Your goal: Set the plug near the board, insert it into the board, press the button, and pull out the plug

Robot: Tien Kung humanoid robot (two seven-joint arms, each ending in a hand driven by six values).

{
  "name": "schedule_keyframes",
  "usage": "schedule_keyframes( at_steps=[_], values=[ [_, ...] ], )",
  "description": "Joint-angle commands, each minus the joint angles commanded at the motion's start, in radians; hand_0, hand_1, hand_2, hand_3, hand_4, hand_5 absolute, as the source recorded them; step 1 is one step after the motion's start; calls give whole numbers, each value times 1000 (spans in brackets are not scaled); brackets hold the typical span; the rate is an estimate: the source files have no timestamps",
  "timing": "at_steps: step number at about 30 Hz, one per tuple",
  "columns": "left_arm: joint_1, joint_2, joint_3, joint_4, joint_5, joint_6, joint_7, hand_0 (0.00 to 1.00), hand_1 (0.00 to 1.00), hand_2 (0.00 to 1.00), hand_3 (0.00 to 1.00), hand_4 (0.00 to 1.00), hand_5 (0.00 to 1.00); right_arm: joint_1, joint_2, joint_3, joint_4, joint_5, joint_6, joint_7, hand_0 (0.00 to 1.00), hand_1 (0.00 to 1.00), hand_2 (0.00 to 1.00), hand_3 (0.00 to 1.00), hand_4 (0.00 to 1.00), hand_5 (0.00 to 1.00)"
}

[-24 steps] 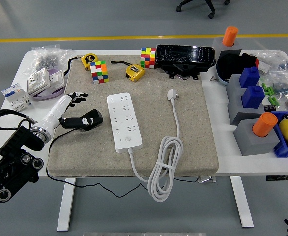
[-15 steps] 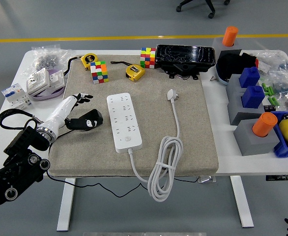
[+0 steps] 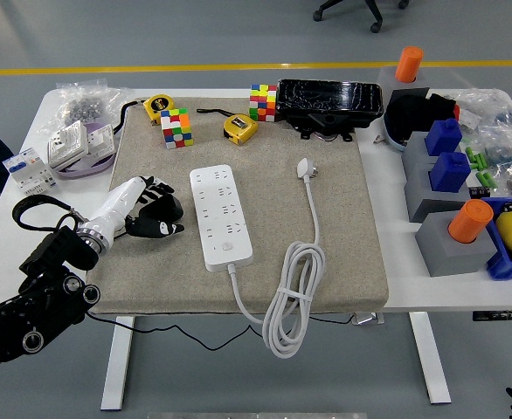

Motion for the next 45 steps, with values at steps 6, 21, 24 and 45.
schedule_keyframes(
  at_steps=[6,21,24,45],
  values=[
    [-11,-8,9,19,34,25,12,469,574,575,574,785,116,1,0,-2,1,1,0,0,657,666,664,556,910,505],
    [-4,9,-9,-34,54,33,1,342,465,526,562,630,2,1,-3,-2,1,1,0,0,656,665,664,556,911,507],
    [-8,19,-10,-60,29,42,-56,342,465,526,562,630,2,0,-4,-4,1,1,0,0,656,665,664,556,911,507],
    [-89,21,107,-11,13,-12,-144,368,479,533,566,651,2,1,-3,-11,2,5,0,0,657,665,663,555,911,506]
  ],
)
